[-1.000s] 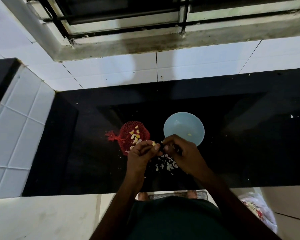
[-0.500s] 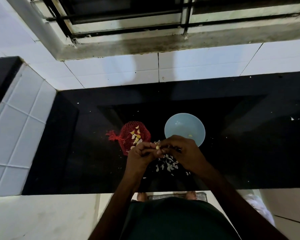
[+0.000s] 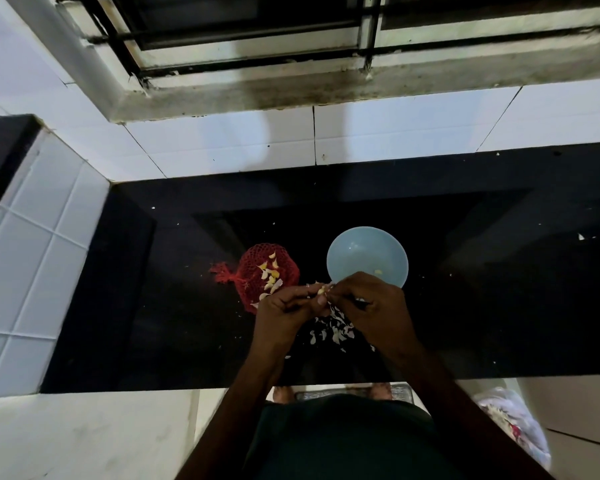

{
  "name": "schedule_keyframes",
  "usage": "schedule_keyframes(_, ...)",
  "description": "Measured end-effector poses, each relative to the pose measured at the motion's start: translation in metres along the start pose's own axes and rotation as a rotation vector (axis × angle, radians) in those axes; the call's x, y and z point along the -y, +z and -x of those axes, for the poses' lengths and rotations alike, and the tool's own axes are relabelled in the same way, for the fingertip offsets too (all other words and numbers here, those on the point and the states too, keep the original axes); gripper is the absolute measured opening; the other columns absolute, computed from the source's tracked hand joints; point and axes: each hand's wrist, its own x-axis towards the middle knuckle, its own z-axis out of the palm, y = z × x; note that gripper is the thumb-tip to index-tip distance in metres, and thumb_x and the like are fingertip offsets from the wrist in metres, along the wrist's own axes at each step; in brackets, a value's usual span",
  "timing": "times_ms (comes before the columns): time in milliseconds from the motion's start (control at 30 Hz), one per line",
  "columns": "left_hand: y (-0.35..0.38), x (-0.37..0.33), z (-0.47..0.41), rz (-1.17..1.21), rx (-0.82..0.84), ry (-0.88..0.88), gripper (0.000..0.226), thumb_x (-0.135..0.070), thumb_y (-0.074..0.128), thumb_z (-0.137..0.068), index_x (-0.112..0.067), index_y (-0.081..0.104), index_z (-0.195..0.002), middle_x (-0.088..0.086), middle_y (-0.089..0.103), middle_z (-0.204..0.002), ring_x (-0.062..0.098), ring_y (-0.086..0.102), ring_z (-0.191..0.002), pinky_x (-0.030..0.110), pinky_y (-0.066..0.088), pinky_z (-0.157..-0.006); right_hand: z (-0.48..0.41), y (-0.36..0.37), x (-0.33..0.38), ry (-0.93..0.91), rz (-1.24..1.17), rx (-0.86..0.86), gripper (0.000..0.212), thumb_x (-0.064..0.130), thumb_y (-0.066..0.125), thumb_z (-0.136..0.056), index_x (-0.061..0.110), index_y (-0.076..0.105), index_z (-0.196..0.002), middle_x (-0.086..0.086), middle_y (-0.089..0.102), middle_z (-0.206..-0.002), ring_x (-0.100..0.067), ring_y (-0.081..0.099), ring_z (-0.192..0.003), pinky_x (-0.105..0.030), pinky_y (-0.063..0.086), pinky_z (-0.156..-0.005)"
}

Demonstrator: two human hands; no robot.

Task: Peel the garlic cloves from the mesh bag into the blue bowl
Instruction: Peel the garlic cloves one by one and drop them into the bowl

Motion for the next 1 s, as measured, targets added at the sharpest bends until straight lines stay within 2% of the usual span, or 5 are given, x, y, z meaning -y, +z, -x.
schedule_keyframes(200,0.0023,0.0009,-0.0009,0.049,-0.003,-0.018,0.031,-0.015,0.076,-0.077,-0.004,0.073,-0.106,0.014,0.078,-0.103,0.028,0.075,-0.099,0.034,0.06,-0.087,-0.0016,-0.0005,0.0052,-0.016,0.009,0.053,0.016,0.032,0.071,-0.09,0.017,0.07,-0.096,0.007,0.066,-0.095,-0.008,0.066,-0.083,-0.031,0.055,-0.067)
schedule_keyframes(367,0.0039,-0.0002,-0.0005,0.115,0.023,-0.048,0.03,-0.014,0.073,-0.08,-0.006,0.073,-0.109,0.013,0.077,-0.107,0.024,0.074,-0.102,0.035,0.059,-0.091,-0.0047,0.004,0.001,0.006,-0.05,0.057,0.011,0.017,0.072,-0.082,0.015,0.066,-0.091,0.008,0.061,-0.094,-0.009,0.063,-0.083,-0.035,0.054,-0.068)
schedule_keyframes(633,0.0037,0.0024,0.0009,0.106,0.02,-0.04,0.038,-0.019,0.068,-0.086,-0.012,0.07,-0.124,0.006,0.073,-0.121,0.029,0.067,-0.119,0.053,0.051,-0.104,-0.0025,0.0077,0.0045,0.006,-0.004,0.164,0.017,0.018,0.069,-0.084,0.024,0.057,-0.095,0.017,0.049,-0.097,0.001,0.057,-0.084,-0.008,0.042,-0.07)
schedule_keyframes(767,0.0045,0.0038,0.001,0.105,0.002,-0.034,0.033,-0.017,0.066,-0.089,-0.01,0.07,-0.121,0.011,0.074,-0.118,0.032,0.068,-0.116,0.053,0.052,-0.104,-0.0011,0.0083,0.0054,0.025,0.007,0.169,0.017,0.018,0.068,-0.085,0.024,0.056,-0.094,0.014,0.05,-0.097,-0.002,0.057,-0.082,-0.012,0.044,-0.068)
schedule_keyframes(1000,0.0001,0.0019,-0.001,0.121,-0.043,0.022,0.023,-0.007,0.064,-0.091,-0.002,0.065,-0.114,0.018,0.076,-0.105,0.031,0.075,-0.099,0.037,0.06,-0.091,0.0033,0.0031,0.0031,0.078,-0.02,0.103,0.012,0.016,0.063,-0.088,0.022,0.055,-0.095,0.012,0.051,-0.1,-0.01,0.058,-0.086,-0.036,0.053,-0.067)
